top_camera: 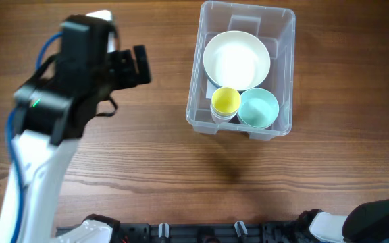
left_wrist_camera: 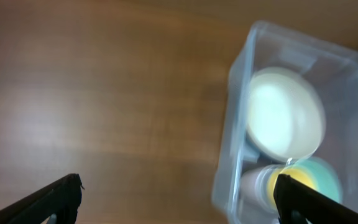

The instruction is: Pack container

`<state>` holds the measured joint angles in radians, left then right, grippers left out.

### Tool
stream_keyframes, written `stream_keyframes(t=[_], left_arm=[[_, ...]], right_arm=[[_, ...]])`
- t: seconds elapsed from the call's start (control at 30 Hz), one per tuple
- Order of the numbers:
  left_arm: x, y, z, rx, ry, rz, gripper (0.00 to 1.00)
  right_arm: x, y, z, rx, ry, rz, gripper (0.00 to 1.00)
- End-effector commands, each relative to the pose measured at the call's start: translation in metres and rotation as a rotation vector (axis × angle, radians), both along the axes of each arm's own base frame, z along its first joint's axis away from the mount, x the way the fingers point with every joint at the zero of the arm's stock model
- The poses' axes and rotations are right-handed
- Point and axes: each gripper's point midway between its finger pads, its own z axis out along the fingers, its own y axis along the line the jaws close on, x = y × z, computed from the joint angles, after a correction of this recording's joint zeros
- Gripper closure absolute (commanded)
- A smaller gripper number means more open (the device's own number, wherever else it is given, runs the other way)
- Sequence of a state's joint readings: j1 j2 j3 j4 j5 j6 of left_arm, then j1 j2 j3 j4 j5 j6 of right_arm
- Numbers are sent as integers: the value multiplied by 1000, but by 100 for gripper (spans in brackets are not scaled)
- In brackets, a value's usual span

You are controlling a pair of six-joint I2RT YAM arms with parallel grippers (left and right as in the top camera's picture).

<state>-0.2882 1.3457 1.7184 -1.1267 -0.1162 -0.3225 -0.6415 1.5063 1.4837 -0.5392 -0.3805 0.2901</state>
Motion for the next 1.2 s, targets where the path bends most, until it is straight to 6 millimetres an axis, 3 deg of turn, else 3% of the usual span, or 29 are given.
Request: stream_keyframes(t=[0.0, 0.13, 0.23, 0.33, 0.5, 0.57, 0.83, 0.97, 1.17], left_arm=[[-14, 24, 43, -6, -152, 44, 0], [-20, 42, 64, -42, -316, 95, 0], [-23, 47, 49, -58, -396, 111, 0], [-31, 51, 10, -66, -439, 120, 0], [-67, 57, -87, -73, -430, 121, 0], [-81, 59, -117, -72, -427, 121, 0], [-105, 62, -206, -89, -396, 127, 0], [-106, 63, -229, -85, -394, 130, 0], [-107, 67, -212, -91, -477, 147, 0]], right_arm=[[2, -2, 0, -3, 1, -6, 0], [2, -2, 0, -3, 1, -6, 0], [2, -2, 0, -2, 1, -7, 0], [2, -2, 0, -3, 1, -6, 0], [2, -2, 0, -3, 1, -6, 0], [2, -2, 0, -3, 1, -6, 0], [2, -2, 0, -3, 1, -6, 0], [2, -2, 0, -3, 1, -6, 0], [2, -2, 0, -3, 1, -6, 0]])
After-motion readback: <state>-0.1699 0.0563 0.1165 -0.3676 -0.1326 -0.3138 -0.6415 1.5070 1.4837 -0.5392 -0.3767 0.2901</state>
